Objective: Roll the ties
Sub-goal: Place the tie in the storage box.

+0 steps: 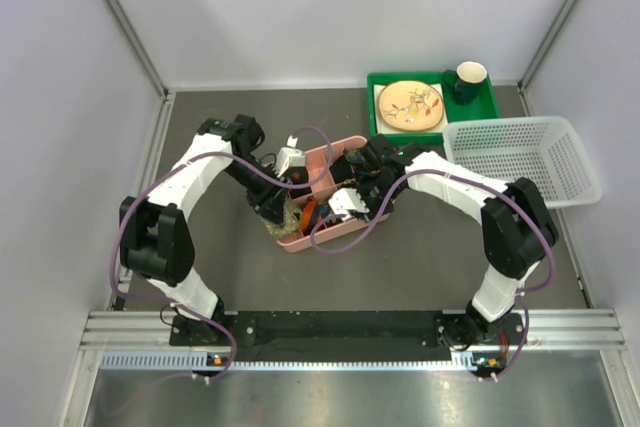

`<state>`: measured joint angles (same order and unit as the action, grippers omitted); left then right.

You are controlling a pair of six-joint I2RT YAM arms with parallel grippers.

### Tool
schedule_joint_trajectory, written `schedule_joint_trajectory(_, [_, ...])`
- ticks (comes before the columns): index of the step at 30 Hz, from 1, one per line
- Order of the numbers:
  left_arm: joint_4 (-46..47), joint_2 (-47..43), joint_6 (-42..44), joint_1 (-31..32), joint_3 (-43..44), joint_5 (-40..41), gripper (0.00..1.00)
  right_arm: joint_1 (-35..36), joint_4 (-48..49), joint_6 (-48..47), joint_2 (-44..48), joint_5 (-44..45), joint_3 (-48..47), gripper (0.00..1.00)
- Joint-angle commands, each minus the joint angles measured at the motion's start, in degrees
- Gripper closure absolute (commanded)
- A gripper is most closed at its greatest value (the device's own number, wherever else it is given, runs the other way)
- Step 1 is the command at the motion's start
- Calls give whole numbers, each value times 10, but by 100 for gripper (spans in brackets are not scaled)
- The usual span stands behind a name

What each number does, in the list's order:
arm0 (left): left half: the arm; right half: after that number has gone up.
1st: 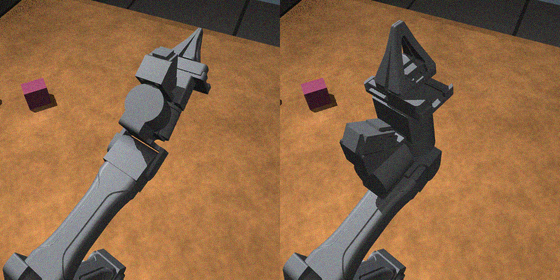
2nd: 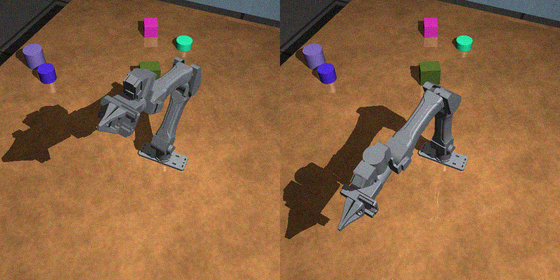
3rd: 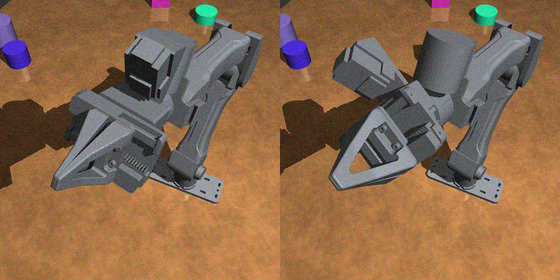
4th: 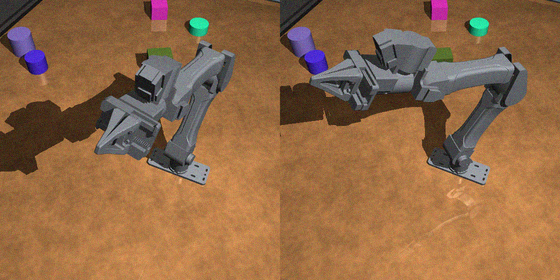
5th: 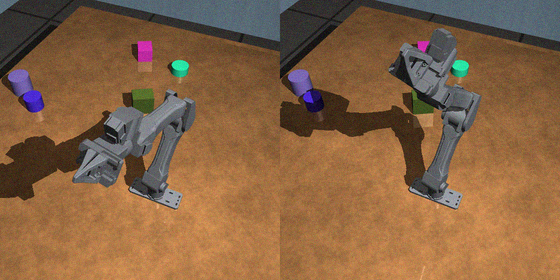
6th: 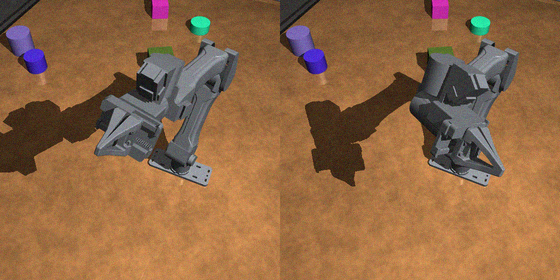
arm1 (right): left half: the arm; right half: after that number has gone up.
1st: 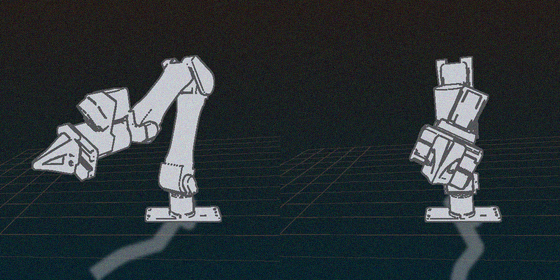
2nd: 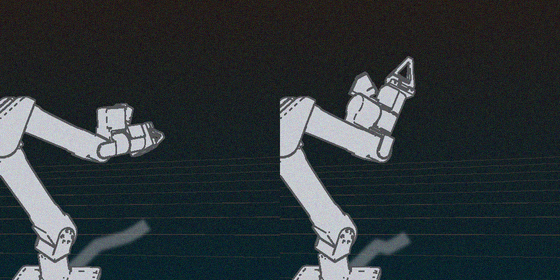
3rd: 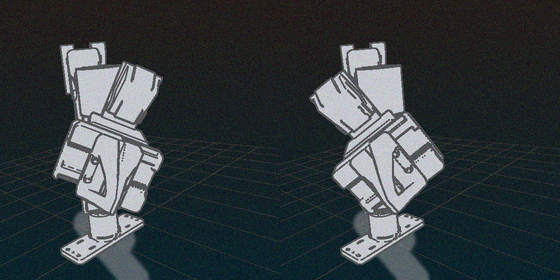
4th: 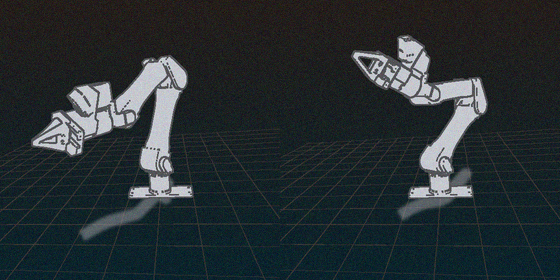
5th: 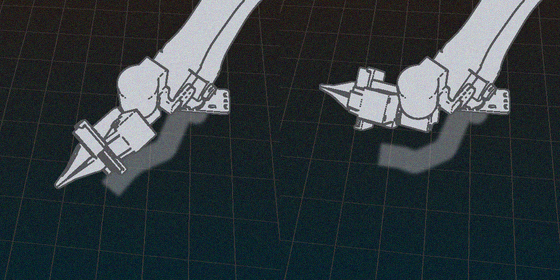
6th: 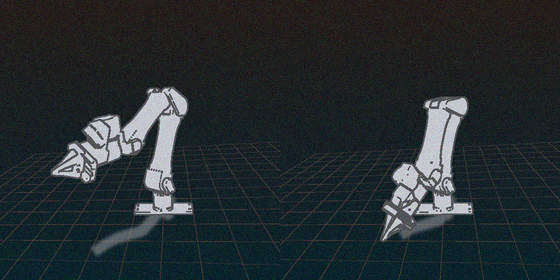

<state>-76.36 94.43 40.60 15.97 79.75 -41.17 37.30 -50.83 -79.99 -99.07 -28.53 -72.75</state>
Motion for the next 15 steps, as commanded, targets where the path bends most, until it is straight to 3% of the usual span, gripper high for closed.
schedule_joint_trajectory(1, [-56, 18, -57, 27, 11, 41, 100, 9, -24, -12, 20, -23, 10, 100])
schedule_joint_trajectory(15, [31, 63, -139, 60, 29, 107, 100, 10, -25, -44, 43, -31, 35, 100])
